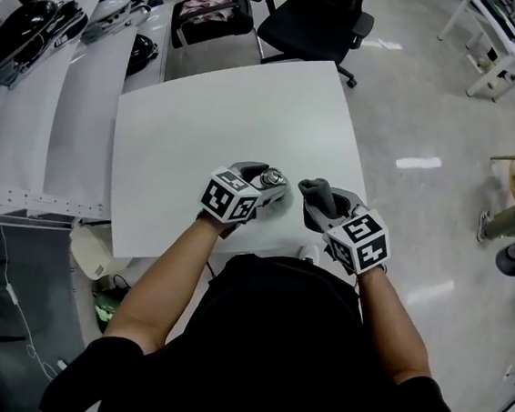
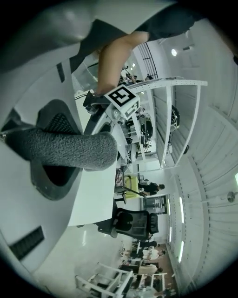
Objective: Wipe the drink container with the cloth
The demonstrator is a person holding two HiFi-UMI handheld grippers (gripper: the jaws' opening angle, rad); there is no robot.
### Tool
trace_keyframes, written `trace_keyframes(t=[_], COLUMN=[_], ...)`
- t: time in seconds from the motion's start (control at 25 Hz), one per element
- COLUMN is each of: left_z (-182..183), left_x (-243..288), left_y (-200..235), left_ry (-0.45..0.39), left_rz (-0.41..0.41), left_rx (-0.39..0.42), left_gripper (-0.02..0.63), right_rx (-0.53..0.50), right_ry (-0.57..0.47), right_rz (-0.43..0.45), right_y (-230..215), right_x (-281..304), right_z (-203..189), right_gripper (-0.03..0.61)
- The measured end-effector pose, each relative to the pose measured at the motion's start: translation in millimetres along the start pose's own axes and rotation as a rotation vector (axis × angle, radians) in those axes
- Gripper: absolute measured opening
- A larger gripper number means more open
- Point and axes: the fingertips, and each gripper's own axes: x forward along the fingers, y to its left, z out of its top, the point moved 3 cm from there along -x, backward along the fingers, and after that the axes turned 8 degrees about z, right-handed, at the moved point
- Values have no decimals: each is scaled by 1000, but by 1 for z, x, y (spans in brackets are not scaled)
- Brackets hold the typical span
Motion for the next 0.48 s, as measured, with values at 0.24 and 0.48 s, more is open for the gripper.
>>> trace_keyframes(t=[0.24, 0.48], left_z=[2, 7], left_x=[1, 1], left_y=[33, 52], left_ry=[-16, -27], left_rz=[-5, -4], left_rx=[-269, -423], left_gripper=[272, 270], right_rx=[-392, -741], right_ry=[139, 289], right_rz=[17, 75], right_y=[24, 45], right_x=[38, 90], right_z=[4, 2], right_gripper=[112, 112])
